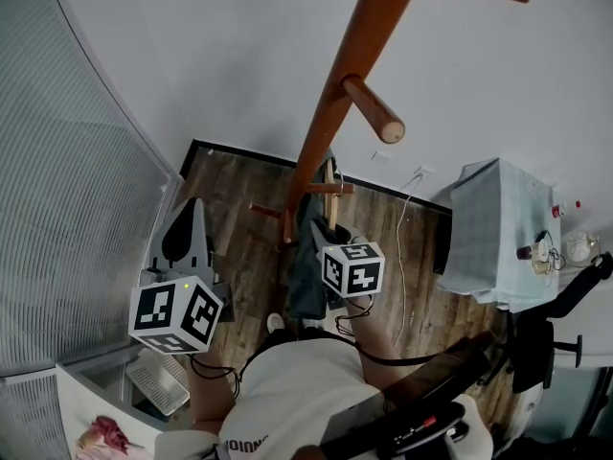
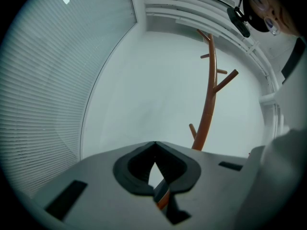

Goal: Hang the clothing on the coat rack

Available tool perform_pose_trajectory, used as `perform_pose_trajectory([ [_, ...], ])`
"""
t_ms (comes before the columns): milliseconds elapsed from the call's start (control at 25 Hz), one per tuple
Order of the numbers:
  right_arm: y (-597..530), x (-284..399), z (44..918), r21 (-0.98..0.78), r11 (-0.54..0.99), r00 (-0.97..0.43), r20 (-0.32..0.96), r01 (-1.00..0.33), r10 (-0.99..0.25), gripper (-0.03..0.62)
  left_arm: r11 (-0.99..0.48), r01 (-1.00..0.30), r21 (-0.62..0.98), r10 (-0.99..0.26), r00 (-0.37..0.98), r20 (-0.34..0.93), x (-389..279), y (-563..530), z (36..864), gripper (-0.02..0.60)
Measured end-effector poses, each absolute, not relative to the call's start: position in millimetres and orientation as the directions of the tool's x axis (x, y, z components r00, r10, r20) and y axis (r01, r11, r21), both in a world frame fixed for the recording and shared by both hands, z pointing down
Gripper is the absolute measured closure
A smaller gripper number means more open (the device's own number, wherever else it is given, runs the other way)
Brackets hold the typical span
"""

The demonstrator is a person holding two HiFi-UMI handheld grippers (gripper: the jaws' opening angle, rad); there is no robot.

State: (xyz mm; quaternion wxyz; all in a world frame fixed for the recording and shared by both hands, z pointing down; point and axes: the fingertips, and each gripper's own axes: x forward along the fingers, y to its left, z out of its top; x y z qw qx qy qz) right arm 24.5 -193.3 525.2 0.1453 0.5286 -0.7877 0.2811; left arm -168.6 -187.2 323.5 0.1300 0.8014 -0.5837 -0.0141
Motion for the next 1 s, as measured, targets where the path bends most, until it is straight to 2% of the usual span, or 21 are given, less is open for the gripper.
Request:
perform_pose_trajectory([
  [1000,-196.7,8.8,542.7,-0.285,0.303,-0.415,0.562,-0.909,-0.716,0.536,-0.268,-0.935,0.233,-0.941,0.305,0.143,-178.9,-193.9,330.8,0.569],
])
